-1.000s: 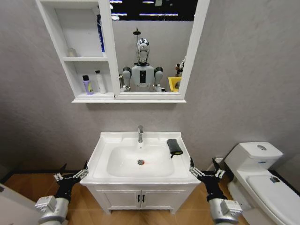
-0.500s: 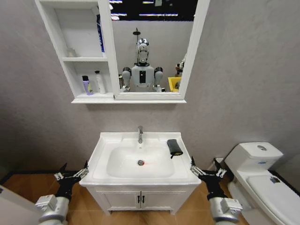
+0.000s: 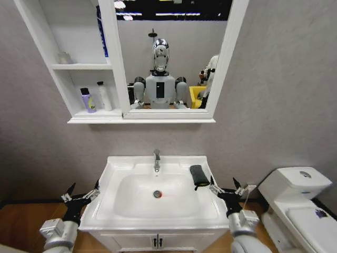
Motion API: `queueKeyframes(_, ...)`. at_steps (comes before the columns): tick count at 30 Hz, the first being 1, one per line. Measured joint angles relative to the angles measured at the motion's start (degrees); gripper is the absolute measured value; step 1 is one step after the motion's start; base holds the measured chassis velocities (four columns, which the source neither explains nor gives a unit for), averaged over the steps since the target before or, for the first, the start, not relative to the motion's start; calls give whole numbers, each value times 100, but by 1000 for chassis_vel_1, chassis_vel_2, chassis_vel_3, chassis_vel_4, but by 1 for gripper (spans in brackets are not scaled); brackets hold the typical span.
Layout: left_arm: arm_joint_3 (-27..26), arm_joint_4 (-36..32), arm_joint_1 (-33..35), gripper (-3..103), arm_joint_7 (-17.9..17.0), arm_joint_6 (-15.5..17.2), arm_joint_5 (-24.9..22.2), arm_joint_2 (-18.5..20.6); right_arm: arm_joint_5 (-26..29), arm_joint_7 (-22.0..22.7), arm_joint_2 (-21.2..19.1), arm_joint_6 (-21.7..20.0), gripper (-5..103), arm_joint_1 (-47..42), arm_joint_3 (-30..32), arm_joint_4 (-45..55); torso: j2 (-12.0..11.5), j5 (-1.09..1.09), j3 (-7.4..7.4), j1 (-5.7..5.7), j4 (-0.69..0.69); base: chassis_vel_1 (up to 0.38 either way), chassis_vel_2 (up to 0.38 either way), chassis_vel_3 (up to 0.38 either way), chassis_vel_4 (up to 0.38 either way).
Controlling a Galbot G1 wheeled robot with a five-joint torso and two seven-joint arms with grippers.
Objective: Move facial cleanser and shampoo from washbasin to cabinet, then wipe washbasin with towel.
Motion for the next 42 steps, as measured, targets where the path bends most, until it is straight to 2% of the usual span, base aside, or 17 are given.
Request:
queueKeyframes(2, 1, 0, 0, 100, -1, 1, 0, 1, 176, 142, -85, -169, 100, 132, 41, -137, 3, -2, -1, -4, -3, 0, 0, 0, 0)
queueKeyframes(4, 1, 0, 0, 100, -2, 1, 0, 1, 331, 263, -165, -284, 100, 300, 30, -296, 3, -1, -1, -4, -3, 46, -34, -59, 36)
queueKeyframes(6, 2, 0, 1, 100, -3, 2, -1, 2, 755, 439, -363, -594, 100, 746, -36, -716, 3, 1, -1, -3, 0, 20, -22, -30, 24)
queueKeyframes(7, 2, 0, 1, 100, -3, 2, -1, 2, 755, 439, -363, -594, 100, 746, -36, -716, 3, 1, -1, -3, 0, 0, 0, 0, 0)
queueKeyframes(9, 2, 0, 0, 100, -3, 3, -1, 2, 1460, 475, -579, -1115, 100, 1141, -98, -953, 2, 1, 0, -1, -1, 0, 0, 0, 0)
queueKeyframes(10, 2, 0, 0, 100, -3, 3, -1, 2, 1692, 474, -676, -1342, 100, 1322, -118, -1053, 2, 0, 0, 1, -1, 0, 0, 0, 0)
queueKeyframes(11, 2, 0, 0, 100, -3, 3, -1, 2, 1692, 474, -676, -1342, 100, 1322, -118, -1053, 2, 0, 0, 1, -1, 0, 0, 0, 0)
queueKeyframes(13, 2, 0, -1, 100, -3, 3, -1, 3, 2018, 402, -942, -1662, 100, 1802, -200, -1415, 1, 0, 1, 3, 0, 0, 0, 0, 0)
queueKeyframes(19, 2, 0, -1, 100, -3, 4, -1, 3, 2300, 250, -1284, -1997, 100, 2486, -395, -2022, 0, 0, 1, 3, 1, 0, 0, 0, 0)
queueKeyframes(21, 2, 0, -1, 100, -3, 4, -1, 3, 2383, 42, -1460, -2170, 100, 2683, -491, -2224, 0, 0, 1, 3, 0, 0, 0, 0, 0)
queueKeyframes(26, 3, 0, -1, 100, -3, 4, -2, 3, 2635, -67, -1698, -2326, 100, 2957, -805, -2596, 0, 0, 1, 2, -1, 0, 0, 0, 0)
queueKeyframes(36, 3, 0, -1, 100, -3, 4, -2, 3, 2676, -275, -1975, -2363, 100, 3307, -1252, -3006, 0, -1, 0, 2, -1, 0, 0, 0, 0)
queueKeyframes(37, 3, 0, -1, 100, -3, 4, -2, 3, 2705, -281, -1983, -2363, 102, 3340, -1290, -3055, 1, -1, 0, 2, -1, 0, 0, 0, 0)
queueKeyframes(38, 3, 0, -1, 100, -3, 4, -1, 3, 2768, -295, -1997, -2357, 98, 3370, -1358, -3121, 0, 0, 0, 2, 0, 0, 0, 0, 0)
queueKeyframes(39, 3, 0, -1, 100, -3, 4, -1, 3, 2768, -295, -1997, -2357, 98, 3370, -1358, -3121, 0, 0, 0, 2, 0, 0, 0, 0, 0)
queueKeyframes(41, 3, 0, -1, 100, -3, 4, -2, 3, 2782, -364, -2037, -2293, 89, 3400, -1467, -3201, 0, -1, 0, 2, -1, 0, 0, 0, 0)
queueKeyframes(42, 3, 0, -1, 100, -3, 4, -2, 3, 2782, -364, -2037, -2293, 89, 3400, -1467, -3201, 0, -1, 0, 2, -1, 0, 0, 0, 0)
